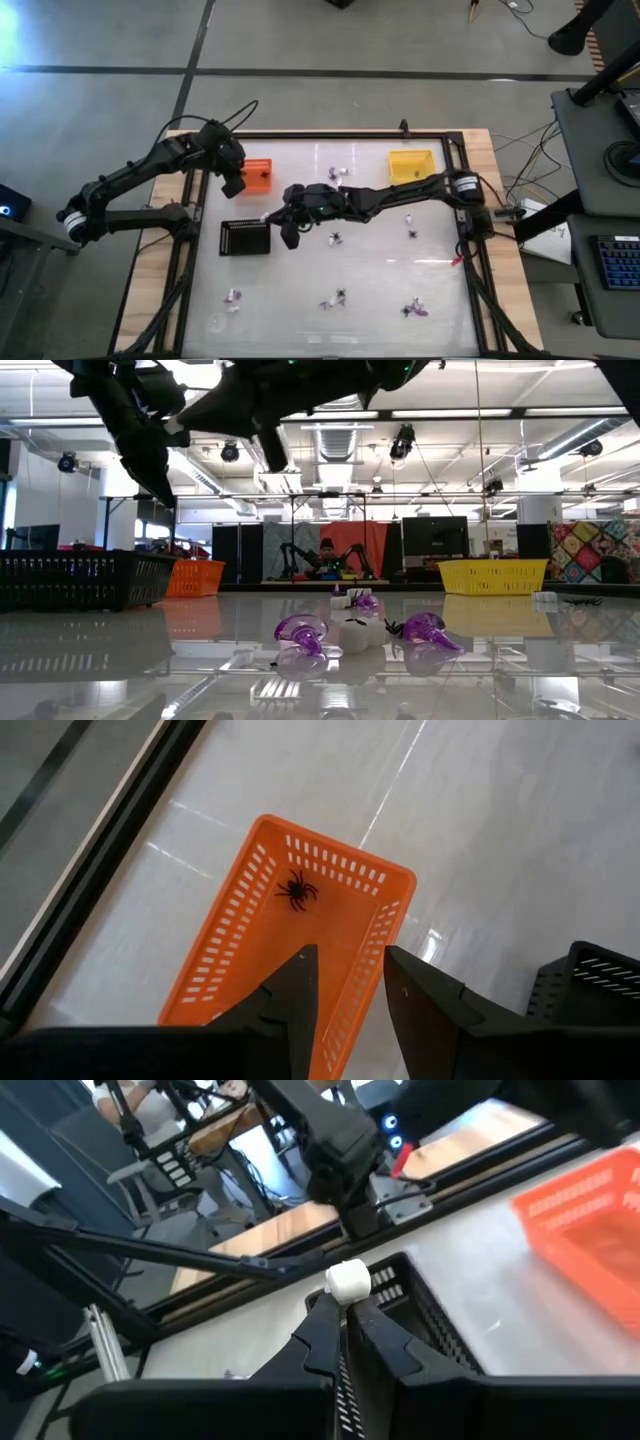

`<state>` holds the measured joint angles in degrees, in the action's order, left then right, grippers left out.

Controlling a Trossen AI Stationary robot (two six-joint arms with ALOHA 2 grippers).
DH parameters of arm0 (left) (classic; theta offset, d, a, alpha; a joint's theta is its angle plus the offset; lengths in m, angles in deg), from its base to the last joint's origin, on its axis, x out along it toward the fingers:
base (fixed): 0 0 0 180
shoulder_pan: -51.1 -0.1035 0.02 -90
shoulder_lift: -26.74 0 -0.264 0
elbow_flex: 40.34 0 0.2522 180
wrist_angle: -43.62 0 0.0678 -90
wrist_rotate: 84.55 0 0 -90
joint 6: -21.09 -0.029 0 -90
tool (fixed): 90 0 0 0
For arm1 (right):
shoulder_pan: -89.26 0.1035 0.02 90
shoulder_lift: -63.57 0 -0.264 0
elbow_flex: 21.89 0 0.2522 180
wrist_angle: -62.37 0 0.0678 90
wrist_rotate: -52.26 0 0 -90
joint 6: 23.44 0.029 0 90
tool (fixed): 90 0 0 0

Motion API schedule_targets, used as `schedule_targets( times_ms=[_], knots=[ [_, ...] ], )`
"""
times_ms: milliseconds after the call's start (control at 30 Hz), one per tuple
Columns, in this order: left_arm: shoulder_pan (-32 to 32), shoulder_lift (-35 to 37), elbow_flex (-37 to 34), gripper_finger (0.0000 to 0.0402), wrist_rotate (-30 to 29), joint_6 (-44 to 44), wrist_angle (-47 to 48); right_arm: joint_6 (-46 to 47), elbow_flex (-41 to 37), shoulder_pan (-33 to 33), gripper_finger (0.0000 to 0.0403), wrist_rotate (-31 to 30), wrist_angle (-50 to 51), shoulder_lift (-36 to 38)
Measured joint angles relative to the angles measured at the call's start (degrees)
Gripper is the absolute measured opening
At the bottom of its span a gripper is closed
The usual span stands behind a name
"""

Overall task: Sort Halloween decoration
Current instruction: Put the white skeleton toy into the black bin

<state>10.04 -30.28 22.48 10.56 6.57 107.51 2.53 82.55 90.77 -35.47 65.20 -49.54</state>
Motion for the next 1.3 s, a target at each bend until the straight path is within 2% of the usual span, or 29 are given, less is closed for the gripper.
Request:
schedule_targets(
  times_ms=[167, 567, 667, 1167, 1300],
  knots=[
    [-0.02, 0.0, 0.0, 0.01, 0.01, 0.02, 0.0, -0.08, 5.84, 0.01, 0.0008, 4.15, 2.13, -4.73],
    [-0.02, 0.0, 0.0, 0.01, 0.04, -0.44, 0.02, -6.5, 23.8, -0.28, 0.0009, 7.67, 21.15, -17.35],
    [-0.02, 0.0, 0.0, 0.01, 0.04, -0.44, 0.02, -6.0, 26.98, -0.98, 0.0008, 10.96, 22.6, -19.83],
    [0.0, 0.0, -0.02, 0.01, 0.03, -1.73, 0.07, -4.27, 29.6, -1.8, 0.001, 11.19, 28.16, -21.82],
    [-0.02, 0.0, -0.02, 0.01, 0.02, -1.73, 0.07, -4.02, 29.49, -1.76, 0.0026, 9.59, 29.45, -21.82]
  ],
)
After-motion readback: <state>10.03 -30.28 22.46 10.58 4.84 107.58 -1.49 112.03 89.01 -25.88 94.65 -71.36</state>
